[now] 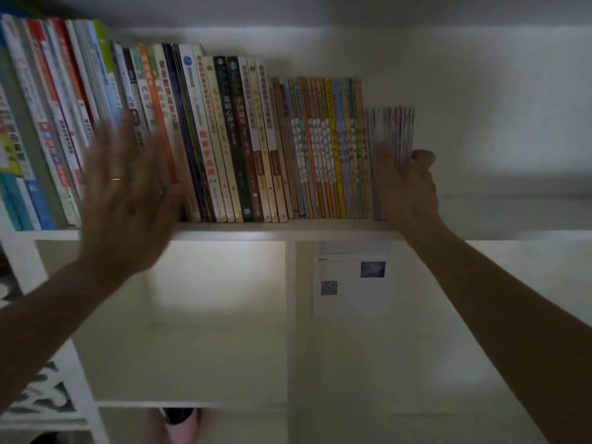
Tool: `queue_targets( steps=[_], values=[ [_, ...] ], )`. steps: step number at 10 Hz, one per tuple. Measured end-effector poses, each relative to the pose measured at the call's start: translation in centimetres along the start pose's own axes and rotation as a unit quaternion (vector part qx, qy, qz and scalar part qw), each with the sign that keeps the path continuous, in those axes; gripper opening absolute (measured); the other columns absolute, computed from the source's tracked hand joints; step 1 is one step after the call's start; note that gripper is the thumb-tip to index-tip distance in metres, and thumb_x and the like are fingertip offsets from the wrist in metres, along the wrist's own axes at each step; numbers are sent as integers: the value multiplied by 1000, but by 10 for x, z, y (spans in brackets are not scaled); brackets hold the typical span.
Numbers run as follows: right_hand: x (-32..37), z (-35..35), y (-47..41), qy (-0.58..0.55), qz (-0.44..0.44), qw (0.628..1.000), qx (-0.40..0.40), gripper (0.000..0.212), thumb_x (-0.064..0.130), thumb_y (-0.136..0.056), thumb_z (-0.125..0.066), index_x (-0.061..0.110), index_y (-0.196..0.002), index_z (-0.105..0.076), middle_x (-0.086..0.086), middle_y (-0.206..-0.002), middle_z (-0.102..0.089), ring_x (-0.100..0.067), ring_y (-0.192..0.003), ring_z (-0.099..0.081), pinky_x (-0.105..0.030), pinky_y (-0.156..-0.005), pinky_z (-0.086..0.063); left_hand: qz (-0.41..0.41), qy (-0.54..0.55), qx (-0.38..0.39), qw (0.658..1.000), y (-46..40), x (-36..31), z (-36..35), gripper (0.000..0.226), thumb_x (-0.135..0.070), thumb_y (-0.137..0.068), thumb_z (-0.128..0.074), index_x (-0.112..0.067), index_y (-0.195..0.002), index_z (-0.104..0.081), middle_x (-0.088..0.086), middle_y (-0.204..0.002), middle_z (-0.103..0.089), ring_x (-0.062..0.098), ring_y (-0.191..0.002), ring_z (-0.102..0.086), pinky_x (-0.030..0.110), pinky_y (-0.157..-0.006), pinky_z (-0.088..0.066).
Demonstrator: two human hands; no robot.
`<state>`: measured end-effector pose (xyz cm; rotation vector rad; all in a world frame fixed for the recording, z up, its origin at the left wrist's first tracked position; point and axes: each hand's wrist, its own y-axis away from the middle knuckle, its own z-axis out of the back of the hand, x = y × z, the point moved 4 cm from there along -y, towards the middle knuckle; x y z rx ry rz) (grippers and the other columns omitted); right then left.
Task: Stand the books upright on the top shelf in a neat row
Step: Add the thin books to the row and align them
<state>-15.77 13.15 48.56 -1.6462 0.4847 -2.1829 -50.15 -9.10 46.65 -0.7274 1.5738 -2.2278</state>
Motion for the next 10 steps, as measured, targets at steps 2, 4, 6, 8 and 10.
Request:
queue_targets(
  steps=[2, 4, 6, 8, 10],
  values=[
    [12, -26, 11, 103, 36, 989, -101, 92, 67, -95, -44, 11, -158, -7, -20, -143, -37, -39, -129, -41, -54, -104, -36, -154, 110, 67, 980, -34, -129, 37, 60, -44, -110, -30, -22, -165, -21, 21, -172, -6, 38, -160, -3, 61, -125, -16],
    [1, -24, 13, 120, 96, 982, -106, 93, 65, -96, -46, 10, -160, -6, -19, -144, -36, -37, -127, -42, -54, -102, -39, -152, 87, 44, 984, -23, -133, 17, 58, -37, -111, -31, -19, -165, -18, 20, -172, -7, 39, -160, -4, 58, -127, -14],
    [-4, -11, 23, 101, 143, 983, -55, 105, 55, -93, -61, 1, -160, 0, -21, -146, -37, -40, -130, -44, -50, -104, -41, -124, 103, 43, 986, -12, -137, 21, 56, -35, -113, -31, -18, -165, -20, 20, -172, -9, 38, -160, -5, 58, -127, -13],
    [-20, 5, 50, 151, 195, 968, -51, 104, 59, -90, -63, 2, -160, -11, -20, -153, -34, -37, -139, -37, -46, -110, -37, -93, 153, 49, 983, 21, -149, 23, 53, -36, -114, -31, -17, -163, -27, 20, -171, -14, 37, -160, -10, 56, -127, -19],
    [-60, 31, 111, 222, 295, 929, -4, 71, 49, -92, -63, 6, -145, -43, -21, -157, -35, -37, -144, -35, -52, -107, -47, -11, 234, 60, 970, 79, -180, 47, 65, -42, -108, -48, -6, -160, -32, 19, -167, -28, 37, -157, -22, 54, -125, -28]
  ],
)
